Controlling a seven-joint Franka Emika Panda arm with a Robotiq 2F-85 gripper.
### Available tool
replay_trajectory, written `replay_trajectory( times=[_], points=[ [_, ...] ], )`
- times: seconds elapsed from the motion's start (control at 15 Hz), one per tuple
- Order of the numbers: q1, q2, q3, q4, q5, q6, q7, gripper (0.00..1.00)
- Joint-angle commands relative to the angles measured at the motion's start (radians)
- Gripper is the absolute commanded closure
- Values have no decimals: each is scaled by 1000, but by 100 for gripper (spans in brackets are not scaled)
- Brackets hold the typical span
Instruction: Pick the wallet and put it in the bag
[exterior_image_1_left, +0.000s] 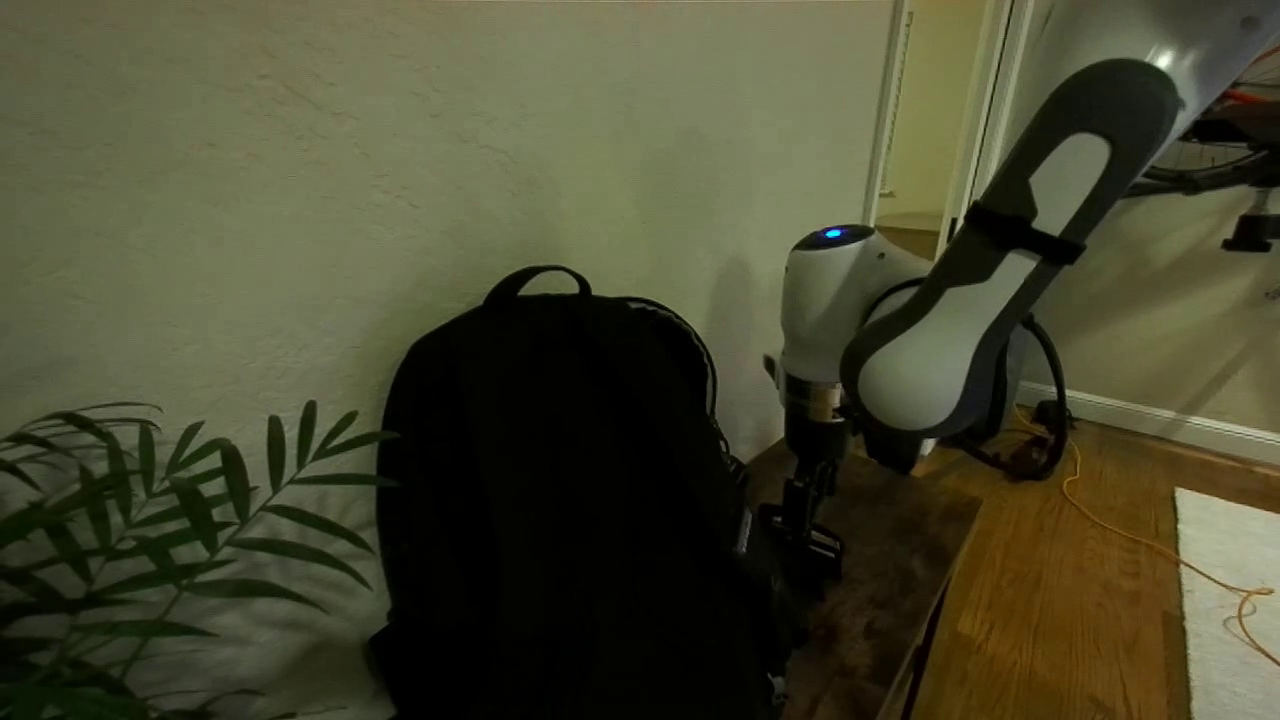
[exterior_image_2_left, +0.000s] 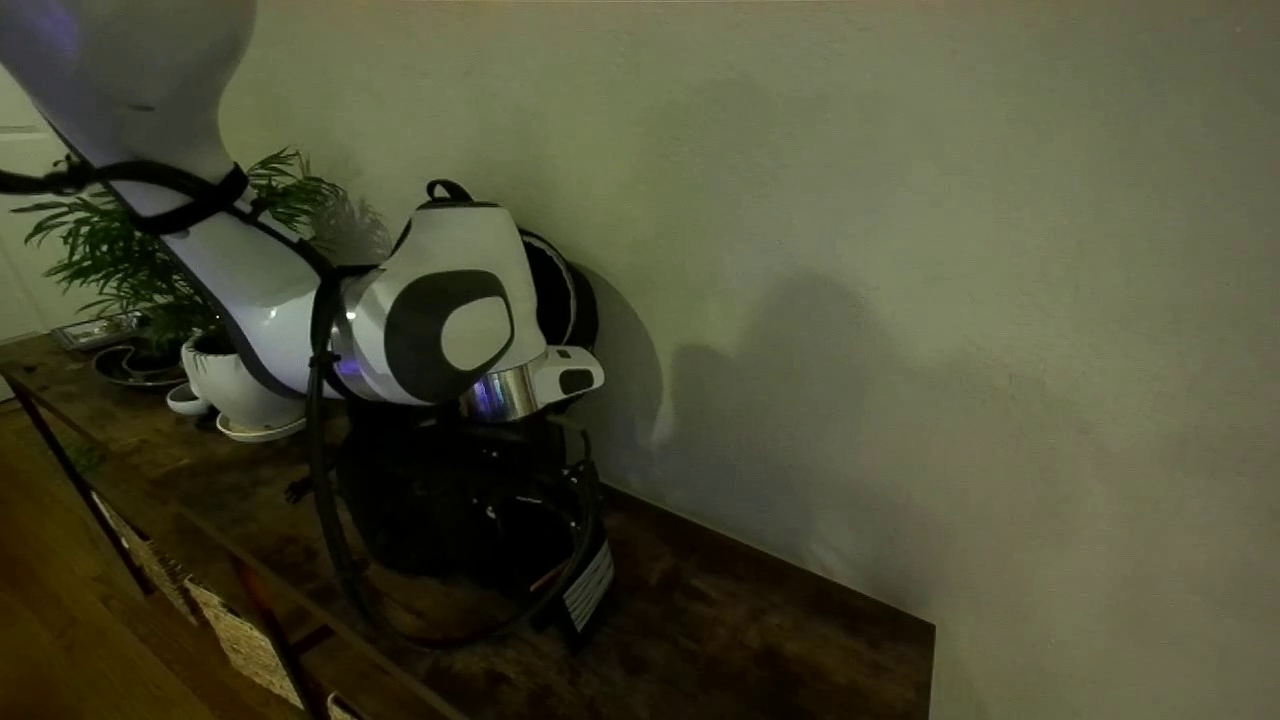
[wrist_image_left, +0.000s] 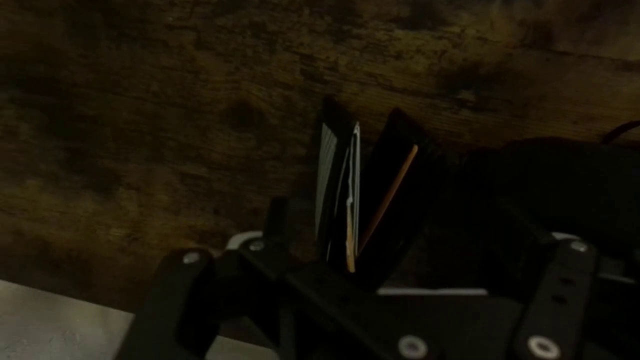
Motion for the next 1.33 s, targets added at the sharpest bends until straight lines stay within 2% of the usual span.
replay_trajectory(
  times=[0.0,0.6,1.27],
  points=[
    [31,-1,-33,-27,-22,35,61,0],
    [-17,30,14,-1,75,24,95,0],
    [-14,123,-2,94,90,17,91,0]
  ],
)
